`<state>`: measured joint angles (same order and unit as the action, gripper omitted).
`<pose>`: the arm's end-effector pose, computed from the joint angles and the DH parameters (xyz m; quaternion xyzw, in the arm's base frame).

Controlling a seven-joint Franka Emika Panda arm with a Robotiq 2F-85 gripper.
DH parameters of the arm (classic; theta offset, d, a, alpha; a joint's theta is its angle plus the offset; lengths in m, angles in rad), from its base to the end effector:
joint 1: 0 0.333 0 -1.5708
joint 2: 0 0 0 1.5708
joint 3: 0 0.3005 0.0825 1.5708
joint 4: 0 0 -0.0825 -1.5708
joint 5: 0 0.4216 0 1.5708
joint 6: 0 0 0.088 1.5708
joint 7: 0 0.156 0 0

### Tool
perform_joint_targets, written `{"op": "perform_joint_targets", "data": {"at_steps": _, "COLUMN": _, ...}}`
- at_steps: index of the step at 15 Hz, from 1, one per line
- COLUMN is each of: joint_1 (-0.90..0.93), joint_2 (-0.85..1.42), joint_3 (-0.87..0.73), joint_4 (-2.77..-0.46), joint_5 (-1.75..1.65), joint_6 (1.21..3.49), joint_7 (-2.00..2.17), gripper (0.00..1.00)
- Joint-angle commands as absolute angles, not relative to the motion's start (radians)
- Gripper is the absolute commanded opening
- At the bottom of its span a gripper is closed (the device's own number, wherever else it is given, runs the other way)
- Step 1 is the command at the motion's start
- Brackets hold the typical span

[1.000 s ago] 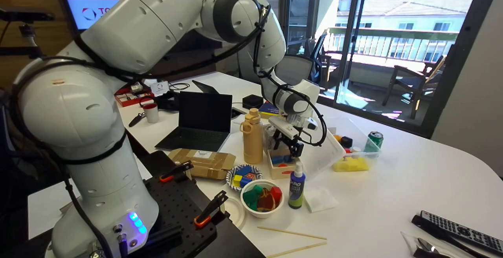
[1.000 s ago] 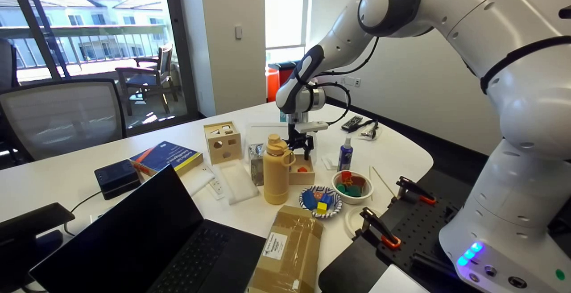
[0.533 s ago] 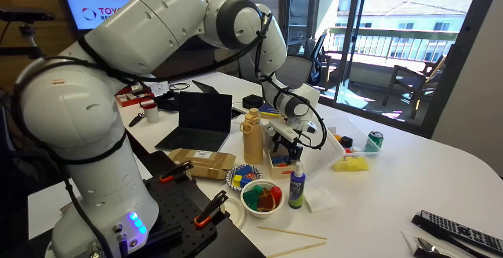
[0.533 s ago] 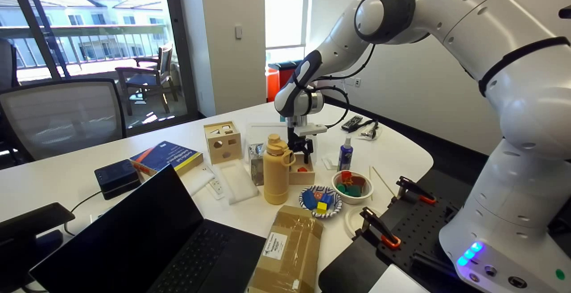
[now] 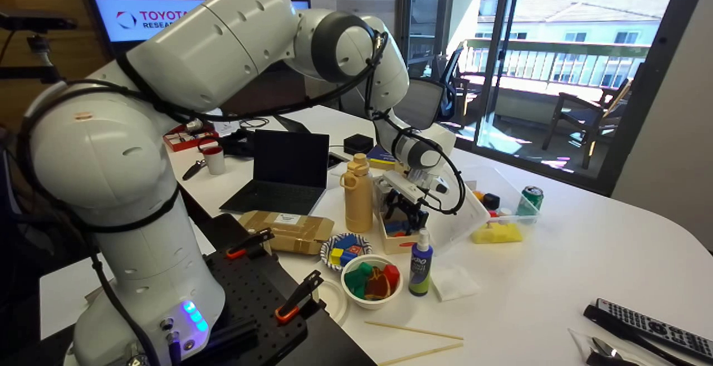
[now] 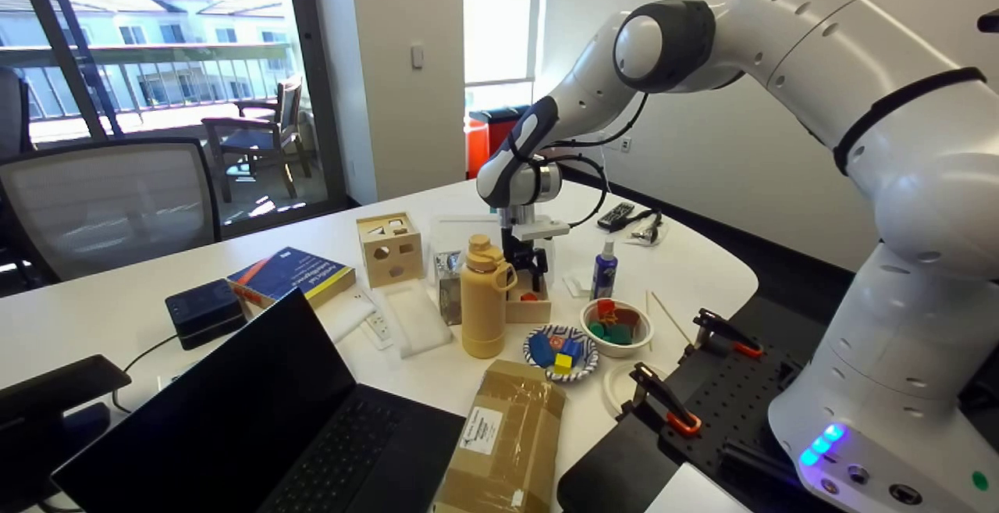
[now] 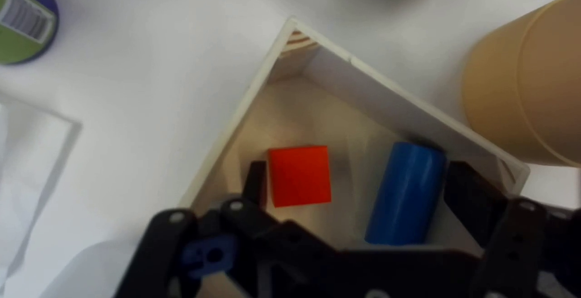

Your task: Move the orange cube to the plate in front of the wooden object

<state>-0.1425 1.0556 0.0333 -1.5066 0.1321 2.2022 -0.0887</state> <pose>0.6278 -0.0578 -0.0744 -0.9799 0.0636 0.1718 0.0785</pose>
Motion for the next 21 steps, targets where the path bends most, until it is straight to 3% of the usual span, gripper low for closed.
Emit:
{"op": "perform_joint_targets", "data": {"at_steps": 1, "joint_1": -0.120, "joint_2": 1.093, "joint_3": 0.012, "joint_4": -1.432, "joint_5": 0.123, "joint_6": 2.116, "joint_7": -0.041, "gripper": 1.00}}
{"op": "perform_joint_targets", "data": {"at_steps": 5, "joint_1": -0.103, "joint_2": 1.109, "joint_3": -0.007, "joint_4": -1.397, "joint_5": 0.113, "joint_6": 2.071, "joint_7": -0.002, "gripper": 1.00}}
{"op": "perform_joint_targets", "data": {"at_steps": 7, "joint_1": -0.097, "joint_2": 1.121, "joint_3": -0.013, "joint_4": -1.377, "joint_5": 0.109, "joint_6": 2.050, "joint_7": 0.008, "gripper": 0.72}}
{"op": "perform_joint_targets", "data": {"at_steps": 15, "joint_1": -0.096, "joint_2": 1.160, "joint_3": -0.015, "joint_4": -1.333, "joint_5": 0.111, "joint_6": 2.026, "joint_7": 0.007, "gripper": 0.11}}
{"op": "perform_joint_targets", "data": {"at_steps": 21, "joint_1": -0.104, "joint_2": 1.068, "joint_3": -0.006, "joint_4": -1.391, "joint_5": 0.122, "joint_6": 2.022, "joint_7": 0.005, "gripper": 0.08}}
